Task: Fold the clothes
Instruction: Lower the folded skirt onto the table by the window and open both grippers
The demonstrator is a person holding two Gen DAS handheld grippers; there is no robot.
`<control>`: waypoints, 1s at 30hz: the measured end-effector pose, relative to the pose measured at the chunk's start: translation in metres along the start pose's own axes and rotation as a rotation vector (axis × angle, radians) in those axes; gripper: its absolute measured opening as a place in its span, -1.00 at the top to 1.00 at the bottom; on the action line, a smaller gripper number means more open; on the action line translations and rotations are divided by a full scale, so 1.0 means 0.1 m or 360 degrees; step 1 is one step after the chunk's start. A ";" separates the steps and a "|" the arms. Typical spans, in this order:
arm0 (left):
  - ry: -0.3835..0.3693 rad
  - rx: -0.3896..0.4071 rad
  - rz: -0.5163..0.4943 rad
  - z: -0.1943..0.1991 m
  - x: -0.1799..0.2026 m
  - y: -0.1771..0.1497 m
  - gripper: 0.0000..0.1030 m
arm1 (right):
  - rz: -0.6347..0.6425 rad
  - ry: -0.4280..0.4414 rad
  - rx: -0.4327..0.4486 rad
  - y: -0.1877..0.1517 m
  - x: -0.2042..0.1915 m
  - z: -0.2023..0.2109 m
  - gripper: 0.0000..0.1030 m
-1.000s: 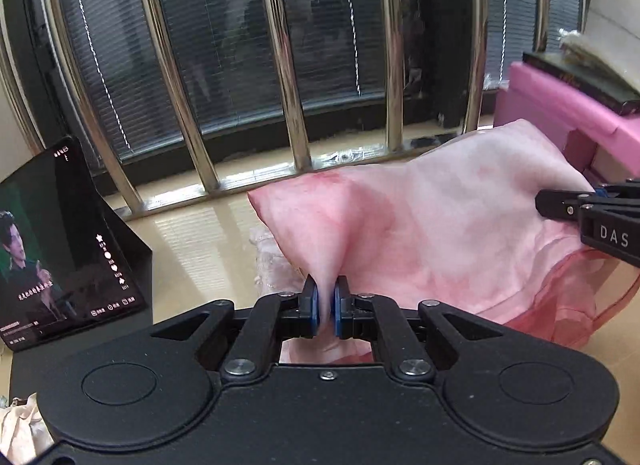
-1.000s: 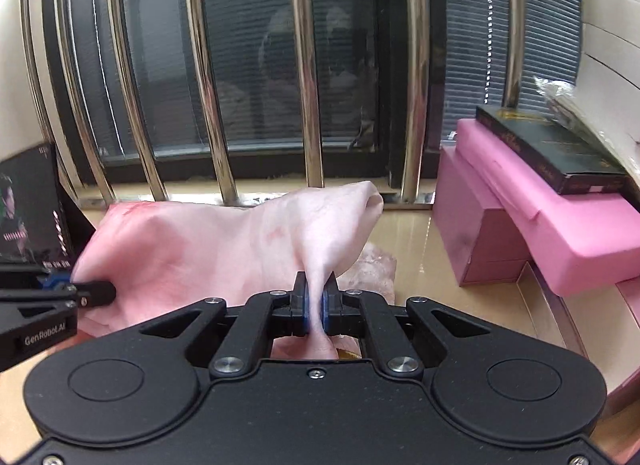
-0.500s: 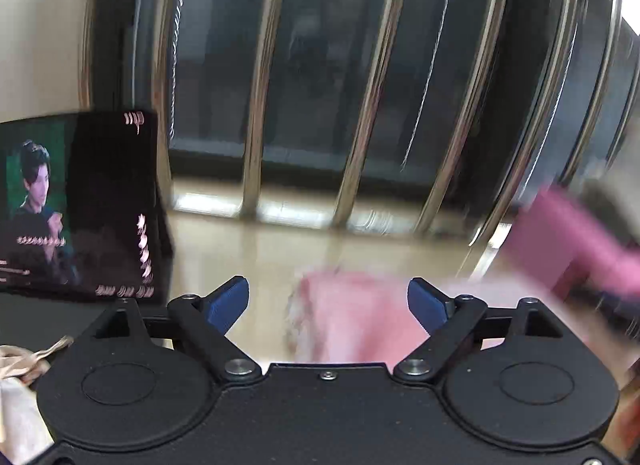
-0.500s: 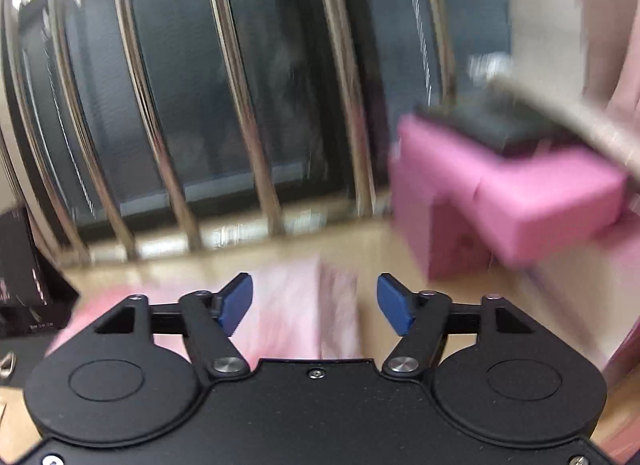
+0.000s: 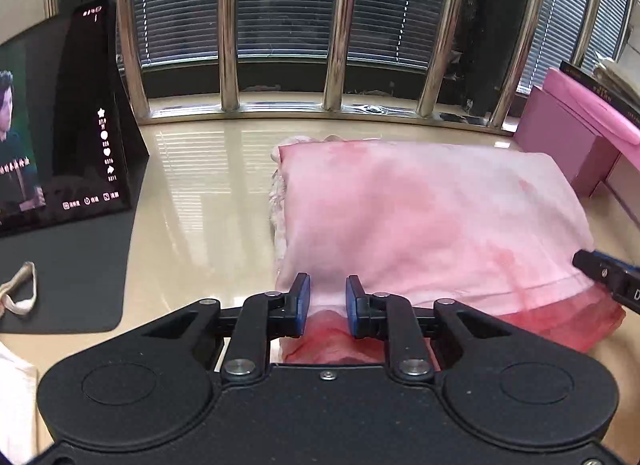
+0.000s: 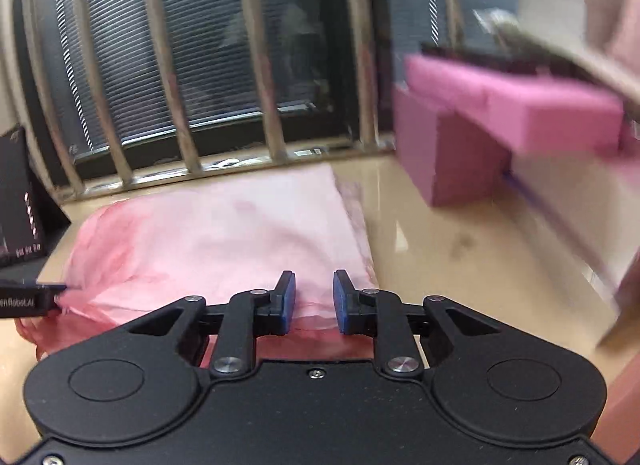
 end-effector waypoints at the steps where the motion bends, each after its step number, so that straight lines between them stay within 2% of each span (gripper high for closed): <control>1: -0.0007 0.0004 0.0006 0.02 -0.01 0.00 0.55 | -0.0031 0.0009 -0.0002 -0.02 0.03 0.00 0.56; 2: -0.0014 0.0008 0.0011 0.04 -0.03 -0.01 0.46 | -0.0053 0.0017 -0.0003 -0.04 0.05 0.00 0.56; 3: -0.0004 0.0028 0.0017 0.07 -0.05 0.01 0.14 | -0.0060 0.0028 0.0004 -0.04 0.07 0.00 0.52; 4: 0.0012 0.0088 0.0025 0.13 -0.08 0.02 -0.29 | -0.0065 0.0039 0.0017 -0.03 0.08 0.02 0.39; 5: 0.0027 0.0151 0.0033 0.19 -0.11 0.03 -0.51 | -0.0082 0.0057 0.0046 -0.01 0.08 0.05 0.25; 6: 0.0046 0.0253 0.0031 0.31 -0.12 0.02 -0.78 | -0.0102 0.0078 0.0081 0.02 0.09 0.09 -0.14; 7: 0.0064 0.0354 0.0028 0.43 -0.14 0.02 -0.92 | -0.0113 0.0112 0.0126 0.04 0.07 0.15 -0.47; 8: 0.0067 0.0419 0.0017 0.52 -0.13 0.02 -0.99 | -0.0108 0.0148 0.0165 0.07 0.04 0.21 -0.64; 9: 0.0064 0.0450 0.0009 0.60 -0.12 0.00 -1.00 | -0.0088 0.0177 0.0193 0.08 0.01 0.27 -0.95; 10: 0.0053 0.0457 0.0002 0.64 -0.12 -0.01 -1.00 | -0.0059 0.0201 0.0213 0.09 -0.03 0.32 -0.99; 12: 0.0037 0.0421 -0.0005 0.70 -0.11 -0.05 -1.00 | 0.0005 0.0232 0.0235 0.11 -0.11 0.39 -0.99; 15: 0.0028 0.0328 -0.0014 0.76 -0.11 -0.10 -1.00 | 0.0085 0.0208 0.0217 0.12 -0.22 0.47 -1.00; 19: 0.0070 0.0354 -0.0035 0.95 -0.11 -0.20 -1.00 | 0.0141 0.0223 0.0197 0.10 -0.31 0.64 -1.00; 22: 0.0035 0.0343 -0.0022 1.07 -0.14 -0.27 -1.00 | 0.0198 0.0218 0.0139 0.03 -0.35 0.76 -1.00; 27: 0.0055 0.0273 -0.0025 1.34 -0.23 -0.46 -1.00 | 0.0238 0.0227 0.0038 -0.16 -0.36 1.03 -1.00; 30: 0.0054 0.0241 0.0039 1.56 -0.33 -0.58 -1.00 | 0.0220 0.0249 -0.0007 -0.26 -0.34 1.23 -1.00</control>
Point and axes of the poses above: each gripper's, at about its wrist camera, not at the fingertips, and z roughly against the way its jaws point, x to its right, y to its top, the point moved 1 cm from there along -z, roughly the way its jaws point, and after that the axes turned 11 degrees about x, right-handed, at the moved point
